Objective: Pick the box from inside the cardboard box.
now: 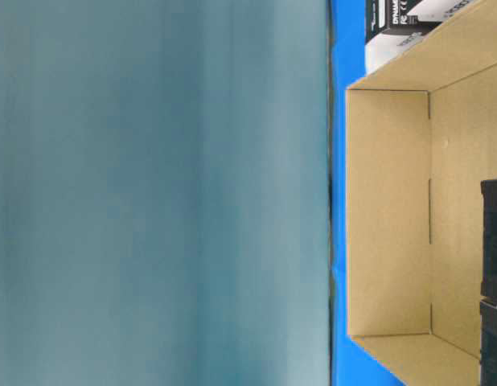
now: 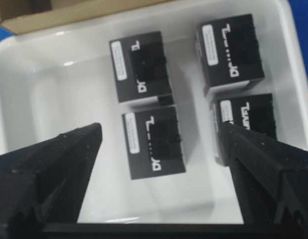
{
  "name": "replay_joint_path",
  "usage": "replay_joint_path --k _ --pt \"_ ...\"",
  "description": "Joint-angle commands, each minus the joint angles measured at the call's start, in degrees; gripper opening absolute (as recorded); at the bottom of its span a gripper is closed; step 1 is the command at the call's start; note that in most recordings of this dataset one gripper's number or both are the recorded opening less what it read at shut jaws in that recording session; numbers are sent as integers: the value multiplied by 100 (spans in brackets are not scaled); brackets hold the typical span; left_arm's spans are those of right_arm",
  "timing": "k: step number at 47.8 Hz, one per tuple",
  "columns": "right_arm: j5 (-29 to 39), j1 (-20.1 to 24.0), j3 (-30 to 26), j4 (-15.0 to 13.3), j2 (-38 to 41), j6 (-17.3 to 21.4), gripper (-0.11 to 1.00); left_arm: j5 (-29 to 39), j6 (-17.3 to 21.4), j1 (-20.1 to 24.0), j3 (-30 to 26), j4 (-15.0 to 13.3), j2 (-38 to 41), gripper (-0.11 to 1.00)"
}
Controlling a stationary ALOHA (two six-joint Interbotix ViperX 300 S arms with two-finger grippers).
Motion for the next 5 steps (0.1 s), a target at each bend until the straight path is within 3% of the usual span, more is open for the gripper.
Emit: replay_joint_path --k 1,5 --pt "-35 0 -26 9 9 9 95 -26 0 -9 -167 18 26 -7" --pt "-35 0 -26 0 9 9 95 -26 0 -9 -158 18 26 -7"
